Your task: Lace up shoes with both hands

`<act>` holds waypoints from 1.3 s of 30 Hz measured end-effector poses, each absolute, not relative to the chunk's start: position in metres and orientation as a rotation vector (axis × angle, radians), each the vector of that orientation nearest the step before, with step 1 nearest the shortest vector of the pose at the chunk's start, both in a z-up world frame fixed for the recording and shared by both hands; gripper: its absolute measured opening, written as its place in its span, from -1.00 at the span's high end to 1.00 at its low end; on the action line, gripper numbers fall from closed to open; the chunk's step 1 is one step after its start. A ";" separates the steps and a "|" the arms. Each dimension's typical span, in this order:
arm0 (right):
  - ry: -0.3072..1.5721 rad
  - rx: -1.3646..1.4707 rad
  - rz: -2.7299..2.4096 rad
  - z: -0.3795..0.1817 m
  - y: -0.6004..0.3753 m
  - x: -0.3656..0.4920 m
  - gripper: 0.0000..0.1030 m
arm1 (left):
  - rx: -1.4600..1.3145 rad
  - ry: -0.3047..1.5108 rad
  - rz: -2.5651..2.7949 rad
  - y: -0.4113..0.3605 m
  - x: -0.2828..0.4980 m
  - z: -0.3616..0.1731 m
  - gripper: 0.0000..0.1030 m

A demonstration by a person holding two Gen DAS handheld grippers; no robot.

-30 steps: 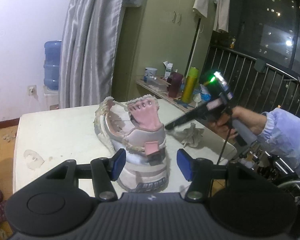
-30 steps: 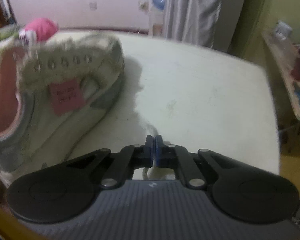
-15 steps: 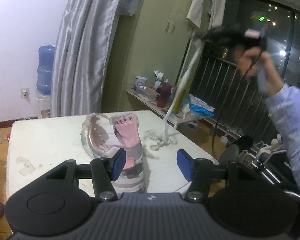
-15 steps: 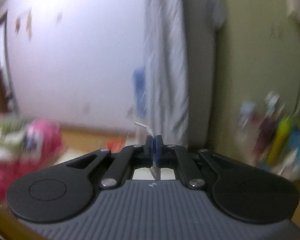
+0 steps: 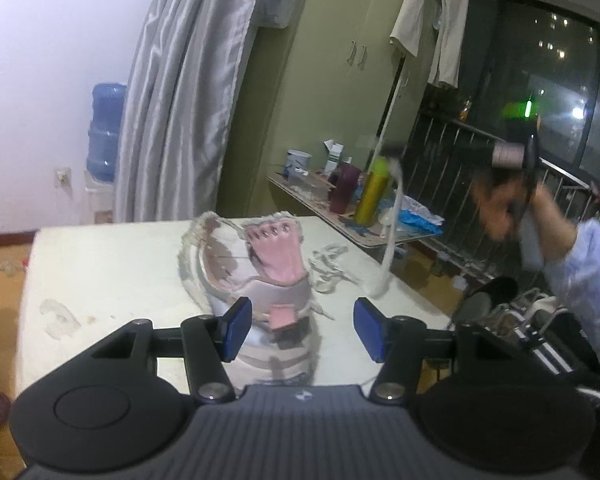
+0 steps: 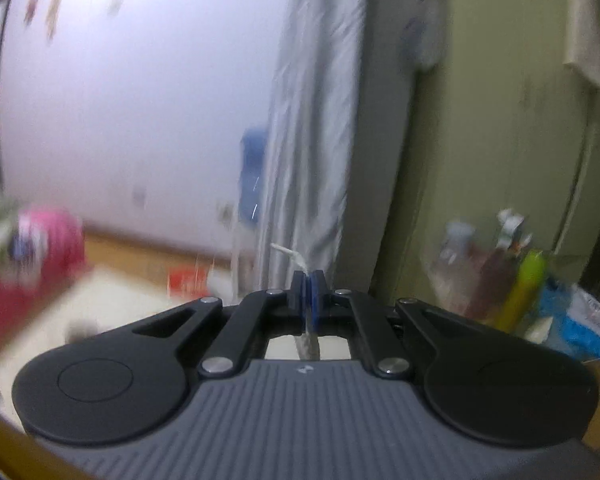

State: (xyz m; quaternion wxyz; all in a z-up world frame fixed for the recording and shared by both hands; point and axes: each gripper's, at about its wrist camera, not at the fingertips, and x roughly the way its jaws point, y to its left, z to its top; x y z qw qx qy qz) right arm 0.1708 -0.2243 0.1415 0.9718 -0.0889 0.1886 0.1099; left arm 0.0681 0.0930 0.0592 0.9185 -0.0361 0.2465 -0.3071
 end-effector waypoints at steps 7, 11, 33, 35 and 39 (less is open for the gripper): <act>0.398 -0.471 0.319 0.052 -0.168 0.151 0.98 | -0.026 0.484 -0.611 0.082 0.087 0.063 -0.12; 0.417 -0.405 0.363 0.047 -0.165 0.161 0.98 | -0.043 0.502 -0.622 0.072 0.112 0.065 -0.12; 0.427 -0.061 0.571 0.012 -0.190 0.209 0.98 | -0.316 0.843 -0.497 0.047 0.223 0.015 0.78; 0.443 -0.056 0.571 0.009 -0.187 0.213 0.98 | -0.262 0.805 -0.501 0.043 0.218 0.016 0.79; 0.465 -0.107 0.544 0.001 -0.176 0.211 0.98 | -0.100 0.718 -0.502 0.023 0.203 0.025 0.79</act>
